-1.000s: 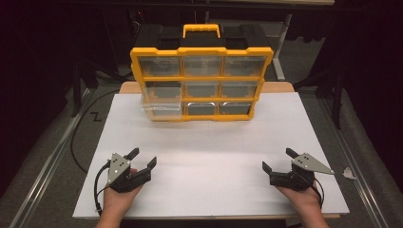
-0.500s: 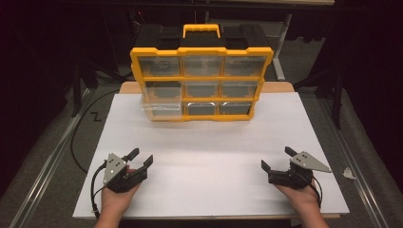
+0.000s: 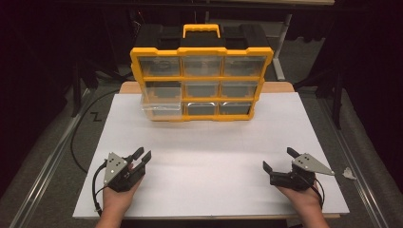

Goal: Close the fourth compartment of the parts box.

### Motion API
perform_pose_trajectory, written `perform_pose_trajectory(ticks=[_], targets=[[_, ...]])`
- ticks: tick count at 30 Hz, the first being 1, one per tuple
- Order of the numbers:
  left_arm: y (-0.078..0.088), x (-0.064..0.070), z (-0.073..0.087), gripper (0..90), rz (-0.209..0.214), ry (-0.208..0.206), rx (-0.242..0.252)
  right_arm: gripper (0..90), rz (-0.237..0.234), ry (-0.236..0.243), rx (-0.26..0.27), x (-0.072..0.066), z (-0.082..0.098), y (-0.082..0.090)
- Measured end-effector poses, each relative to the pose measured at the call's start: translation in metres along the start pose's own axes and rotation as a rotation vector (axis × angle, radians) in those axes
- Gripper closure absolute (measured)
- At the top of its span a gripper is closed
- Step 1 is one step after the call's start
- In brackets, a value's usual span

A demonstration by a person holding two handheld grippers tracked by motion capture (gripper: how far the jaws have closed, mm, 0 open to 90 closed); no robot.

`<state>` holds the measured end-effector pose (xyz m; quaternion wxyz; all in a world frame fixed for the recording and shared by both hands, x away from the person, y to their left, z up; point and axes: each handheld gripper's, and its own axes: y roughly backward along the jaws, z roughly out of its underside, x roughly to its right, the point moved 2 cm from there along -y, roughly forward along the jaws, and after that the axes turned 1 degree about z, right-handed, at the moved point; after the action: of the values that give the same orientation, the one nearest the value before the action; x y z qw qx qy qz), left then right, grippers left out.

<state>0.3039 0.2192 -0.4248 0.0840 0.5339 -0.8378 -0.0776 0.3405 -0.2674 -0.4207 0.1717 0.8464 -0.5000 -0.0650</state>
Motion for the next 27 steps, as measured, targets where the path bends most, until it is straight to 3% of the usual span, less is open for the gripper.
perform_pose_trajectory(ticks=[6,19,27], targets=[[0.0004,-0.0035,0.0013,75.0,-0.006,0.018,0.0,0.7,-0.004,-0.009,-0.012,0.001,0.0029,-0.0007],[0.0032,-0.0019,0.0011,88.6,-0.039,-0.02,0.015,0.7,-0.011,-0.016,-0.013,0.0019,0.0018,-0.0014],[0.0061,-0.0033,0.002,89.3,-0.032,-0.024,0.033,0.7,-0.012,-0.017,-0.006,-0.0003,0.0007,-0.0041]])
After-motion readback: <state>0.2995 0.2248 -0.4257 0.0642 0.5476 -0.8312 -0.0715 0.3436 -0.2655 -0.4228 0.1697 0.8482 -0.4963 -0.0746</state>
